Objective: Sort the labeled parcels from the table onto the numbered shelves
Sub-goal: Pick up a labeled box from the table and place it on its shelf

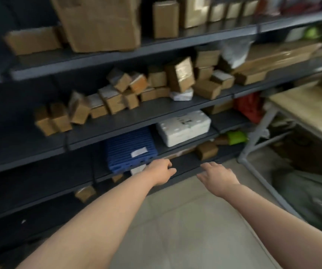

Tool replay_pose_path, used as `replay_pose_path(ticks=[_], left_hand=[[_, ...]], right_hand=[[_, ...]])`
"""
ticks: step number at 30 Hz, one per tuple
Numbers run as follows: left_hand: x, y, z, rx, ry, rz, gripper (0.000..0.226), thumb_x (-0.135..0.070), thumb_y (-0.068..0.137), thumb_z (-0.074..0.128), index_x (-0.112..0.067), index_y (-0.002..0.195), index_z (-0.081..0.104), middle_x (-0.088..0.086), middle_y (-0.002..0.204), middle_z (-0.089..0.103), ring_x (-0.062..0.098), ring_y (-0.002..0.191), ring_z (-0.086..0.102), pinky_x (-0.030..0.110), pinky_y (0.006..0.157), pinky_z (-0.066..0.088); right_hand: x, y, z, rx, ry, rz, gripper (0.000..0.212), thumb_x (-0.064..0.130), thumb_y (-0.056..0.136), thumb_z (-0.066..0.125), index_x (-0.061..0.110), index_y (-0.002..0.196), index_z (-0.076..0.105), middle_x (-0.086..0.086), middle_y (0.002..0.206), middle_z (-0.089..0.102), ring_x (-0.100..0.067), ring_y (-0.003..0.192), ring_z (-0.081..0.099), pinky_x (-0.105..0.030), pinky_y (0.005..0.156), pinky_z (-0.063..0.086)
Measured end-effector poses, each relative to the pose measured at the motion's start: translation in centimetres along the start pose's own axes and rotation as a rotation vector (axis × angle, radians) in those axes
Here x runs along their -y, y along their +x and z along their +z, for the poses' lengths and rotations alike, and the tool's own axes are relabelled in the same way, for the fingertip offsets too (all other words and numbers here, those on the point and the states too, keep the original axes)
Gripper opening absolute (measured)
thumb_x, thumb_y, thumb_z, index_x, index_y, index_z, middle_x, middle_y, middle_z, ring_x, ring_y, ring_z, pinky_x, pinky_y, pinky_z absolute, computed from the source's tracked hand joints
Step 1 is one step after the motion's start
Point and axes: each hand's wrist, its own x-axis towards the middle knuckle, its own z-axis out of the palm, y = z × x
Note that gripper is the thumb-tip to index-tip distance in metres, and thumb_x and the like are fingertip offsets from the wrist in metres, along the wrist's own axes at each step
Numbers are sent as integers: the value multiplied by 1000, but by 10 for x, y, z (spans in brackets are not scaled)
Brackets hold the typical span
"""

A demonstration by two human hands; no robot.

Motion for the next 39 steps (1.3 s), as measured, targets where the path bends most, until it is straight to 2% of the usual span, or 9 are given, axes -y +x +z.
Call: replay_pose_path(ticks=[5,11,25,28,32,39], left_hand=[[-140,58,22,43,69,207,35,-40,99,48,-19,125,58,8,127,59,25,112,56,34,94,45],[-261,123,40,117,179,361,42,-41,99,48,-18,134,52,7,136,55,26,123,51,38,101,43],[-488,329,60,265,279,636,44,-41,98,49,-18,136,50,6,139,53,25,125,51,38,102,44],[-535,365,58,280,295,680,44,-42,98,49,-19,135,51,5,138,53,25,125,50,39,103,43],[-582,392,73,357,295,718,42,-43,98,50,-17,131,54,6,134,56,26,121,53,39,102,44],[-652,410,106,439,348,778,47,-40,98,51,-17,139,48,8,139,54,27,124,52,34,103,42]], right_hand=[[-129,-13,-37,-86,59,242,48,51,97,39,26,138,43,-2,139,47,-25,127,46,-40,99,40],[-242,-25,-58,-159,139,466,47,51,97,39,23,134,46,-3,135,50,-27,123,49,-41,95,42],[-448,58,-120,-189,279,839,47,50,98,39,24,136,44,-2,138,48,-26,127,46,-43,99,40],[-486,71,-136,-197,286,919,48,51,98,37,22,135,44,-4,136,50,-28,124,48,-42,95,43],[-526,70,-143,-199,321,1007,50,52,98,37,21,138,44,-3,136,50,-26,123,48,-42,95,44],[-594,63,-140,-207,368,1116,53,52,97,39,24,141,40,-2,143,45,-25,129,45,-41,100,41]])
